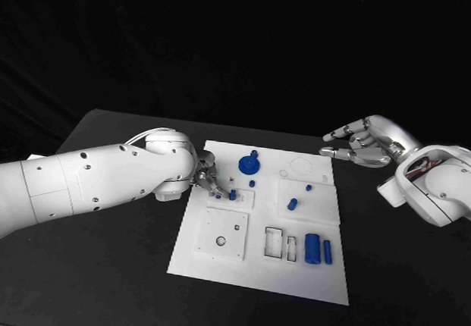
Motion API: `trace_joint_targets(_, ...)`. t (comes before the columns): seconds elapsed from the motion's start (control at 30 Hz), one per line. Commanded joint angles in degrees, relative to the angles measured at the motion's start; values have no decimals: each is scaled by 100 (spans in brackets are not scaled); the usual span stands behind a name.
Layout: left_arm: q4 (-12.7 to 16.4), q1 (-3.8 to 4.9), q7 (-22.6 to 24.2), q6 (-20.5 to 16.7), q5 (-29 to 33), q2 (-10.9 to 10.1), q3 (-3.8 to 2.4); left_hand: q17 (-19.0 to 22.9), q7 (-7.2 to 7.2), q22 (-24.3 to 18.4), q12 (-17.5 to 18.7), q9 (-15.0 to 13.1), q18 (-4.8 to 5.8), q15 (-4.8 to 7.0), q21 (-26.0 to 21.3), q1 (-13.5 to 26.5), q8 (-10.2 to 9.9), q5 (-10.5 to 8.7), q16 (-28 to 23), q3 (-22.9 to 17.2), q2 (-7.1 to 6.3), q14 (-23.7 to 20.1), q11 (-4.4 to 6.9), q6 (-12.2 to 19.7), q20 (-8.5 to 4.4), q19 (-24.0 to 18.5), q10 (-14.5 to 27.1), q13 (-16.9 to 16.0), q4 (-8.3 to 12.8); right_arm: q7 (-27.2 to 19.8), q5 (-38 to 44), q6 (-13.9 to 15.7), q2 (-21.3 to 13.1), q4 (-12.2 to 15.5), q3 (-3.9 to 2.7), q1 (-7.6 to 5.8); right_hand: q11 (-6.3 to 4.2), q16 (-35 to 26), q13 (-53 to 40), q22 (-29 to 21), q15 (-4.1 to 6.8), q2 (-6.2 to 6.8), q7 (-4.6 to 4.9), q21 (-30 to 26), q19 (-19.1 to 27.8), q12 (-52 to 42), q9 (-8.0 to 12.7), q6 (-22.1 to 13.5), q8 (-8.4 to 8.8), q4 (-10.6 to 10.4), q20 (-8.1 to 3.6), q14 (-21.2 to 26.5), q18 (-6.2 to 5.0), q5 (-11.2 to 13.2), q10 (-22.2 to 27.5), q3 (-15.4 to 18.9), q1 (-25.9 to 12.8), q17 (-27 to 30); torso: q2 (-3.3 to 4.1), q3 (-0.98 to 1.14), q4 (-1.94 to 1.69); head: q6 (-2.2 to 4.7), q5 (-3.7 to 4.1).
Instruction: Assemble the parts on the task board
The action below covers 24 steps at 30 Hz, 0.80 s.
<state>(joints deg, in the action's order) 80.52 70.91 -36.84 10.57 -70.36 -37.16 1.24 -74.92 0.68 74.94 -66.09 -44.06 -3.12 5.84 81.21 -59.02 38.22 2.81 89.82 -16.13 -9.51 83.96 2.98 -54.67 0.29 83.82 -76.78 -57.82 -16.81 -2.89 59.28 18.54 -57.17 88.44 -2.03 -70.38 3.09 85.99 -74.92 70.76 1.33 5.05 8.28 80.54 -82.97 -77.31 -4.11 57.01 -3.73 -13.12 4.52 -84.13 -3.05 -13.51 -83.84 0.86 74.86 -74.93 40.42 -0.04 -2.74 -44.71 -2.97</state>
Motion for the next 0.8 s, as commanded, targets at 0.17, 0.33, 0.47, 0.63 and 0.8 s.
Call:
trace_joint_targets(0.17,118,-43,-26,-314,753,-170,-50,-1508,35,273,240,-1,1,41,-248,88,-92,23,18,407,-12,604,-12,104,-34,224,170,302,0,1,26,-107,20,-18,0,4,9,-29,-655,-4,-8,-8,-12,-35,21,15,-9,-36,-23,-2,3,-418,-82,-31,39,28,-32,-759,-5,1,-5,-3,17)
trace_joint_targets(0.33,204,9,29,-589,1560,-321,-100,-1508,197,-119,898,137,-87,-66,-655,3,-301,29,18,623,-6,604,-150,497,46,76,736,1084,-4,4,27,-124,27,-30,0,5,9,-31,-655,-6,-7,-9,-12,-37,21,14,-9,-36,-23,-9,3,-418,-83,-43,39,42,-44,-755,-13,5,-8,4,17)
trace_joint_targets(0.47,275,49,186,-793,1931,-440,-129,-1052,354,-929,1511,339,-263,-184,-1491,-31,-502,31,-293,673,12,460,-288,808,144,-224,1337,1803,-8,7,27,-136,27,-41,2,8,9,-31,-655,-6,-7,-9,-12,-37,21,14,-9,-36,-23,-9,3,-418,-83,-43,39,42,-44,-755,-5,0,-3,22,19)
trace_joint_targets(0.63,322,102,865,-1291,2420,-563,-147,662,586,-3140,1760,609,-683,-389,-3924,-261,-607,31,-1723,584,48,-275,-526,1184,344,-1187,1978,2005,-10,7,24,-137,19,-59,3,11,9,-31,-656,-7,-7,-7,-12,-38,21,13,-9,-35,-24,-13,3,-418,-83,-47,38,50,-52,-756,-5,5,-2,34,34)
trace_joint_targets(0.8,226,122,2189,-2032,2292,-520,-150,2004,715,-3615,1946,893,-715,-518,-4592,-1258,-679,38,-2986,172,189,-1062,-649,1316,479,-1477,2501,2220,253,7,21,-129,18,-71,4,15,9,-34,-655,-5,-7,-8,-12,-38,20,13,-9,-35,-24,-22,2,-417,-82,-55,38,64,-66,-752,-9,5,-9,52,52)
